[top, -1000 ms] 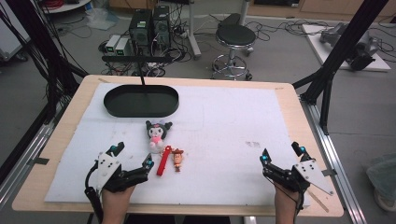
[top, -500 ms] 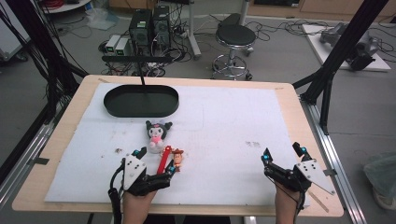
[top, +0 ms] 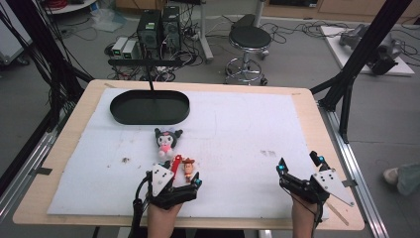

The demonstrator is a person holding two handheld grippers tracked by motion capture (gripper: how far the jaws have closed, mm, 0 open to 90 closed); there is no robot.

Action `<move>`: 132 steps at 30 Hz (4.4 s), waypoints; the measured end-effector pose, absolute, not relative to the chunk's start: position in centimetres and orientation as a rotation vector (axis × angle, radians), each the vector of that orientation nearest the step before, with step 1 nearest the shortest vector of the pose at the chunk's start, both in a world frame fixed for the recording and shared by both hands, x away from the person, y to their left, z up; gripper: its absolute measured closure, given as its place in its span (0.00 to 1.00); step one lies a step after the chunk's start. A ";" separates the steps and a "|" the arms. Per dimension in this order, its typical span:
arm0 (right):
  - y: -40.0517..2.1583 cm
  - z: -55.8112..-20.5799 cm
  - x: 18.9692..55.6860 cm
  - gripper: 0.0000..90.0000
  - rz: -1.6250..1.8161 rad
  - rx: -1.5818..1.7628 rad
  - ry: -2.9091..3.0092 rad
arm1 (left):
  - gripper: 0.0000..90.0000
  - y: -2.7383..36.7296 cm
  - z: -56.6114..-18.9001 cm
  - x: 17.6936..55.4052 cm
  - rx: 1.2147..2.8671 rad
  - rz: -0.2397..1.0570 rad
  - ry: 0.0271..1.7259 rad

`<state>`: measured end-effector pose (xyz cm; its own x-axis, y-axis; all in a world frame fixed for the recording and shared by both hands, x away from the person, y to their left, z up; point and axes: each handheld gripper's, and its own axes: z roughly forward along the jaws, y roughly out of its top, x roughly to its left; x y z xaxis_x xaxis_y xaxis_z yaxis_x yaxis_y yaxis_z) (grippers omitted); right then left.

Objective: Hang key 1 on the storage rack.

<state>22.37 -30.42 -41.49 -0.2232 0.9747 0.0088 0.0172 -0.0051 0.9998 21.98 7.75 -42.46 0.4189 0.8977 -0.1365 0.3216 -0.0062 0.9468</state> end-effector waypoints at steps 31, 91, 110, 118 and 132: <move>-30.8 -41.4 22.2 0.01 1.398 1.102 1.358 | 0.23 5.1 -44.8 25.0 1.655 0.610 1.343; -30.5 -41.1 22.1 0.01 1.424 1.109 1.343 | 0.62 4.0 -45.1 26.2 1.822 0.717 1.439; -30.8 -41.2 22.1 0.01 1.424 1.119 1.334 | 0.62 5.2 -44.7 25.1 1.698 0.706 1.347; -30.6 -41.2 22.1 0.01 1.425 1.116 1.338 | 0.62 6.1 -43.8 24.7 1.648 0.705 1.319; -30.5 -41.2 22.1 0.01 1.424 1.109 1.341 | 0.63 6.9 -41.6 24.1 1.572 0.729 1.232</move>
<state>22.11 -30.54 -41.16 -0.2313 0.9719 0.0433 -0.0146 -0.0480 0.9987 24.05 6.92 -41.65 0.3079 0.9456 -0.1054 0.3630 -0.0144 0.9317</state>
